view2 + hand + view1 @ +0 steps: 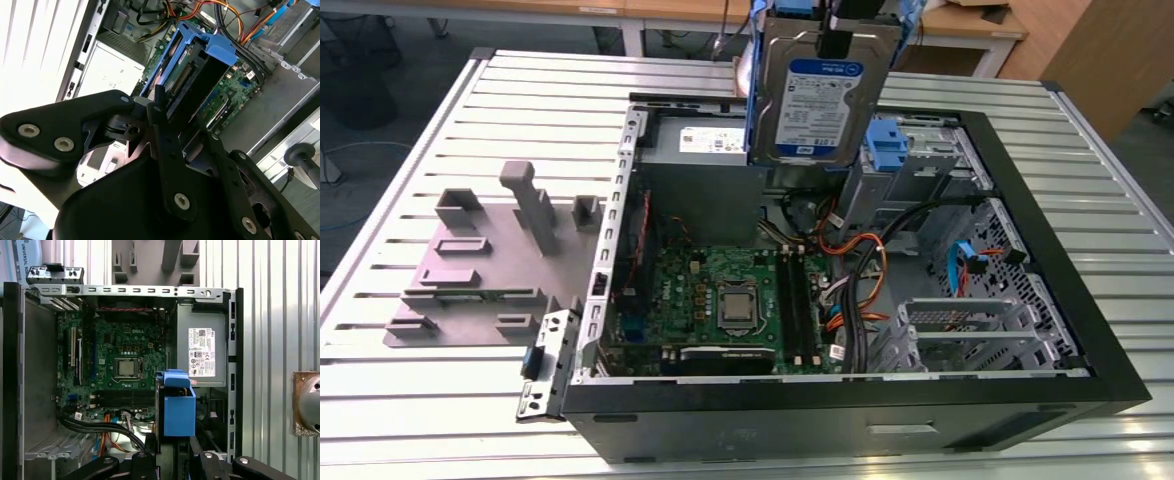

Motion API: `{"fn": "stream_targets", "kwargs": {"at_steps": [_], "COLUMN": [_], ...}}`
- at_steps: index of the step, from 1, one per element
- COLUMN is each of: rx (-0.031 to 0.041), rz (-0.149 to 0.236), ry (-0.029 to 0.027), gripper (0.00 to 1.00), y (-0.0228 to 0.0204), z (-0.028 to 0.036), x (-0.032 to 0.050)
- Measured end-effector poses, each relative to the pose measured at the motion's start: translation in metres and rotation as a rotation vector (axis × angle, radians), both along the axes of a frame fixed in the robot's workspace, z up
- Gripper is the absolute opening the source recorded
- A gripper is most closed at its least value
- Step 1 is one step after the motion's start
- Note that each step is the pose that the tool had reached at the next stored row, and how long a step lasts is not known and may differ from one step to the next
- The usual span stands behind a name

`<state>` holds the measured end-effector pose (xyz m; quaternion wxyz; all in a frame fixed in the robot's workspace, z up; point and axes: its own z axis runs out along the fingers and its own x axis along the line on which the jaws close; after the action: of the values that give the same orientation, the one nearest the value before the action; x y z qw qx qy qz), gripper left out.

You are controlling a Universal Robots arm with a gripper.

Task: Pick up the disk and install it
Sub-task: 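Pick up the disk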

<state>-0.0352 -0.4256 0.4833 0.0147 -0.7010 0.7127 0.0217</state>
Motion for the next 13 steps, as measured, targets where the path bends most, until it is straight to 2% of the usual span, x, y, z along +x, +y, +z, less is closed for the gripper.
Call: {"fn": "stream_targets", "kwargs": {"at_steps": [13], "rx": [-0.0001], "rz": [0.0], "ry": [0.0], "gripper": [0.35], "y": [-0.0094], "z": [0.0], "x": [0.0001]}}
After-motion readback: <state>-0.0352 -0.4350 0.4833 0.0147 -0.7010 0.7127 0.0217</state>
